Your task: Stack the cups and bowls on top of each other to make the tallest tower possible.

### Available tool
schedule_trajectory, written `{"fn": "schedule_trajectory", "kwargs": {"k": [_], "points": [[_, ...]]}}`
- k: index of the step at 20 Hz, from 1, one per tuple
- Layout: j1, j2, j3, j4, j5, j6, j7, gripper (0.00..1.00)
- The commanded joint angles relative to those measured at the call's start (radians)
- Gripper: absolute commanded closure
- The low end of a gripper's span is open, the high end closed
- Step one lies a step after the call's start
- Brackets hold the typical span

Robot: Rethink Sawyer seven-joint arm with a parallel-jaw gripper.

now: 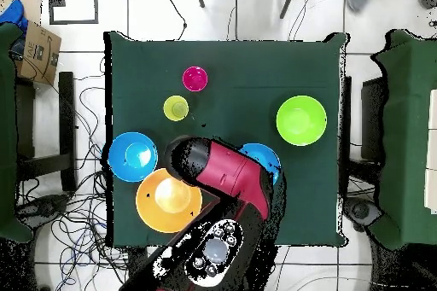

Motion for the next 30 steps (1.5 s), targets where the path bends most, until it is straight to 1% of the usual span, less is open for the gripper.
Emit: {"fn": "schedule_trajectory", "kwargs": {"k": [1, 6, 17, 21, 27, 30], "points": [[-0.033, 0.017, 0.171, 0.028, -0.021, -0.078, 0.081, 0.00], [-0.040, 0.020, 0.194, 0.040, -0.007, -0.115, 0.105, 0.00], [-0.062, 0.006, 0.232, 0.062, 0.002, -0.129, 0.118, 0.00], [-0.079, -0.008, 0.267, 0.088, 0.020, -0.143, 0.123, 0.00], [-0.093, -0.018, 0.297, 0.107, 0.028, -0.165, 0.135, 0.00], [-0.102, -0.028, 0.312, 0.117, 0.024, -0.158, 0.127, 0.00]]}}
